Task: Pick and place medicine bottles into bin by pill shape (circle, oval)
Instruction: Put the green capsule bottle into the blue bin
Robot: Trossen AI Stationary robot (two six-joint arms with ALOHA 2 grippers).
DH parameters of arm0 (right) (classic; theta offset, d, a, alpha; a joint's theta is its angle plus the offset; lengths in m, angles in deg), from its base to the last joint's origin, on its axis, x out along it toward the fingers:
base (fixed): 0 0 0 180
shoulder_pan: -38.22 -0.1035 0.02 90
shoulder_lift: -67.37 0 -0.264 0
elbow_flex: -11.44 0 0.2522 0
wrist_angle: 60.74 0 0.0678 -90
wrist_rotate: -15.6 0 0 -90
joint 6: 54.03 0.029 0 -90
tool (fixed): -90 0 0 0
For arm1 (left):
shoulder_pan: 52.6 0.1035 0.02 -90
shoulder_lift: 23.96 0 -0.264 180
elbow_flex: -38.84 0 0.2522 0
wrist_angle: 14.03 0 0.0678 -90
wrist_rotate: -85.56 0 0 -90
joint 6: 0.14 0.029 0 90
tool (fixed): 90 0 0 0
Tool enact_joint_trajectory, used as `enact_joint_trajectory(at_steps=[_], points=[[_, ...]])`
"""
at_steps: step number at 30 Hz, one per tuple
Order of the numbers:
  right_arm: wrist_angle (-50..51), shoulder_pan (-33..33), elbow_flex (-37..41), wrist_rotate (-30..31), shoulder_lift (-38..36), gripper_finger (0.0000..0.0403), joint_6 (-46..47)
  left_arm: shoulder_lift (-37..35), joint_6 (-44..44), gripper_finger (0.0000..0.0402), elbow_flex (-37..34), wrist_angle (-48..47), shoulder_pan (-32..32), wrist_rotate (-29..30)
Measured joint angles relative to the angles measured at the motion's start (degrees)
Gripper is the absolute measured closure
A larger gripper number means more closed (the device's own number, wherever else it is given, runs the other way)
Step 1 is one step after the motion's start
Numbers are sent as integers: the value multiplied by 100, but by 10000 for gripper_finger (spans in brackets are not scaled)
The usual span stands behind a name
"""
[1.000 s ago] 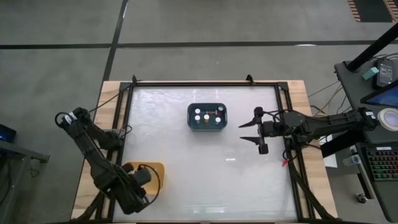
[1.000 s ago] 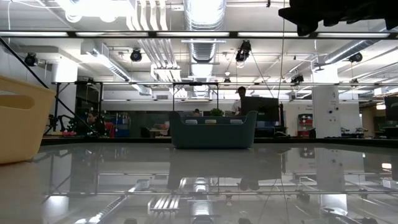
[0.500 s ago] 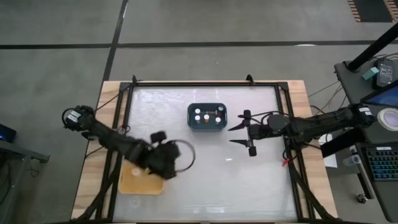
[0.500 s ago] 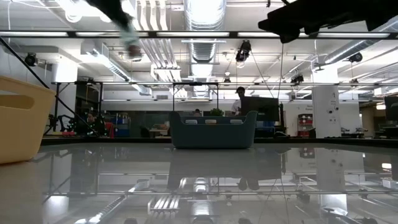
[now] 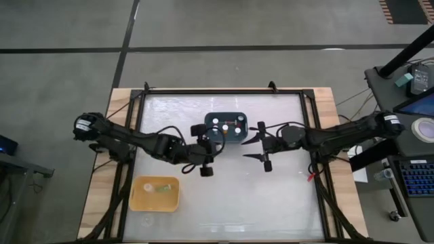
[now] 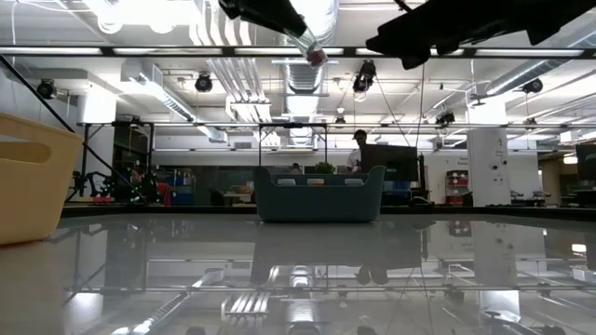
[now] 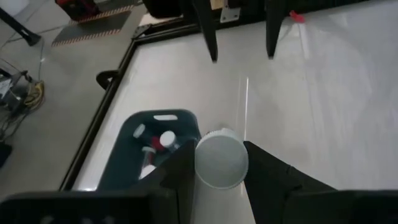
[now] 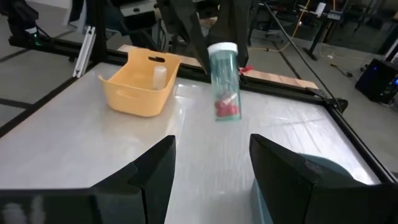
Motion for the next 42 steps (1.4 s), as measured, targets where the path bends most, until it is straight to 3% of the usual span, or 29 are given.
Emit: enact_joint_trajectory(at_steps=[21, 35, 42], points=[[78, 7, -1236, 371, 1480, 207, -319, 26, 461, 305, -129, 707, 53, -11], [155, 15, -1240, 501, 1472, 307, -227, 24, 477, 305, -176, 689, 53, -44], [160, 15, -1240, 498, 1472, 311, -210, 24, 373, 290, -176, 697, 51, -42]])
